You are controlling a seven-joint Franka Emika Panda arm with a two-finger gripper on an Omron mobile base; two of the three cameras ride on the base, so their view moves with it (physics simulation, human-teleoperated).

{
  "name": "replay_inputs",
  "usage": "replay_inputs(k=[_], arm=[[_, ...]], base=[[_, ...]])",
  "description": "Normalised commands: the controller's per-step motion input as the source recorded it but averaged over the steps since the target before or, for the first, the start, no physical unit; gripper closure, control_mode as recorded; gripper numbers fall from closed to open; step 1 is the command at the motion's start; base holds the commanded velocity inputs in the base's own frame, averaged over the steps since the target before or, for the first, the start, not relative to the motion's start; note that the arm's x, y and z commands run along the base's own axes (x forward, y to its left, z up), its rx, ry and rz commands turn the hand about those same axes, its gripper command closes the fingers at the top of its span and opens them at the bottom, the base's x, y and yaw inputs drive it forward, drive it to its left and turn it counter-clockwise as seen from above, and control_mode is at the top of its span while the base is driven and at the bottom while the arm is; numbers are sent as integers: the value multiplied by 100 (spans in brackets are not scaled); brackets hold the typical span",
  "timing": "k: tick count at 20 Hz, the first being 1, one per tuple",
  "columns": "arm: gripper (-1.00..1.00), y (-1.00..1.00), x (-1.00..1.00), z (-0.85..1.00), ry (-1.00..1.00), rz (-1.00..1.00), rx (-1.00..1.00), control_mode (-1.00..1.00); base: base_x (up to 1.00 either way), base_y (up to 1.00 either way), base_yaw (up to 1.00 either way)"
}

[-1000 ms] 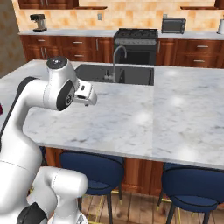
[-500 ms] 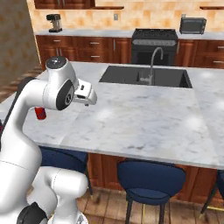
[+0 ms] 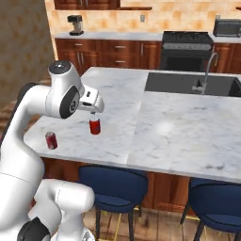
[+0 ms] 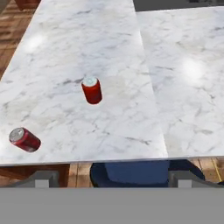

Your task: Four empty soda cans are scattered around the kitchen. Gather all the cans and cluster them next to the stove for recycling.

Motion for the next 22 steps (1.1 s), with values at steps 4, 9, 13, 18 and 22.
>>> replay_inputs(k=[4, 9, 13, 18, 22], arm=[[-100, 0, 0, 0, 0, 0, 0, 100], [-100, 0, 0, 0, 0, 0, 0, 100], [-100, 0, 0, 0, 0, 0, 0, 100], [-100, 0, 0, 0, 0, 0, 0, 100], [-100, 24, 5, -9, 2, 0, 0, -100]], base=[[72, 73, -18], [92, 50, -21], [3, 0, 0], [0, 0, 0], [0, 0, 0]])
